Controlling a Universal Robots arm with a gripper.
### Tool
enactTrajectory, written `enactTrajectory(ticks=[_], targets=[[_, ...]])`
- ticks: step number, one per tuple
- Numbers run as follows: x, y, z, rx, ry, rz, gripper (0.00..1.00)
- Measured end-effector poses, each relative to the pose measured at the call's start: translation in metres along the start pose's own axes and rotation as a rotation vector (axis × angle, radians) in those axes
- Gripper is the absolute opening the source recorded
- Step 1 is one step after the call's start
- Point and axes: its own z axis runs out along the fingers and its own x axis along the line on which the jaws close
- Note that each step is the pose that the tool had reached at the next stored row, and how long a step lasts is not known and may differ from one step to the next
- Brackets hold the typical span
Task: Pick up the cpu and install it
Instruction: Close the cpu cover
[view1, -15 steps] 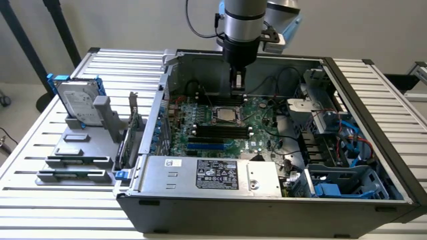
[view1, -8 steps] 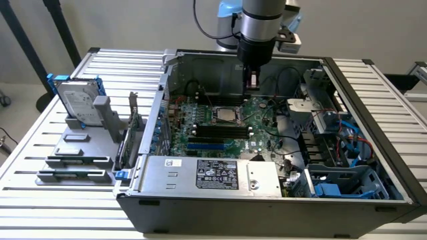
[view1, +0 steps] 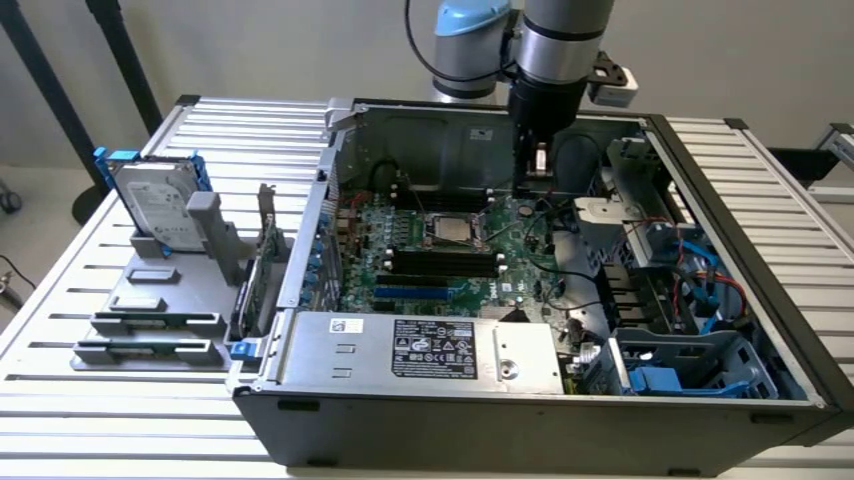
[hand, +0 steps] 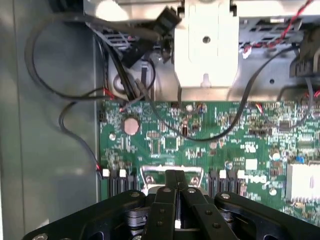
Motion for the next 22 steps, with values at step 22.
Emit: enactTrajectory(ticks=[22], targets=[[-0.001,0.0179,0.0316,0.0098,0.0041,-0.096,0.11]])
